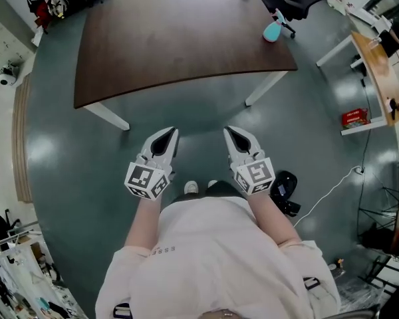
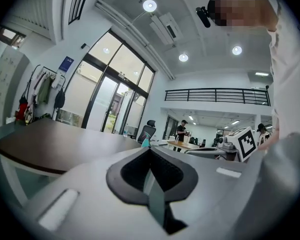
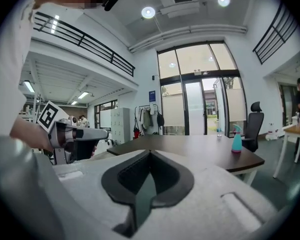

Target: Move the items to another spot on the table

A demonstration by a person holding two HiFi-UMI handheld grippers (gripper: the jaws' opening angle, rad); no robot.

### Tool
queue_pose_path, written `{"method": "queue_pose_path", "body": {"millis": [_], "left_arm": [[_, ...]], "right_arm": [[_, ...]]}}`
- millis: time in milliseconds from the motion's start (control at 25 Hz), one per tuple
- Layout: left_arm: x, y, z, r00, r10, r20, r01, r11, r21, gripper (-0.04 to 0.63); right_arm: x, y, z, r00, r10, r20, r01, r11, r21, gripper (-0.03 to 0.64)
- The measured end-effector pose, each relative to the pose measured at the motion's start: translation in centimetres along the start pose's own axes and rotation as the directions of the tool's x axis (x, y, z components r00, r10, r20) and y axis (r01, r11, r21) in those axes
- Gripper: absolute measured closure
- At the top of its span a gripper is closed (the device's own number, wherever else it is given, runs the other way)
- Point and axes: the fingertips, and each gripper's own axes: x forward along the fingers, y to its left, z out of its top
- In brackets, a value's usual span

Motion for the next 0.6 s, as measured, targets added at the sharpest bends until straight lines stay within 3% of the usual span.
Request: {"method": "queue_pose_path", "body": {"millis": [320, 600], "left_arm": [[6.0, -0.7, 0.0, 0.996, -0.084, -0.016, 0.084, 0.996, 0.009, 0.58], [14.7, -2.0, -0.7, 0.996, -0.077, -0.039, 0.078, 0.997, 0.013, 0.58]], "right_arm": [[-0.9, -7.4, 0.0, 0.989, -0.148, 0.003, 0.148, 0.988, 0.034, 0.626], [-0.7, -16.3, -0.5, 0.986, -0.167, 0.0, 0.167, 0.983, 0.078, 0.626]]}}
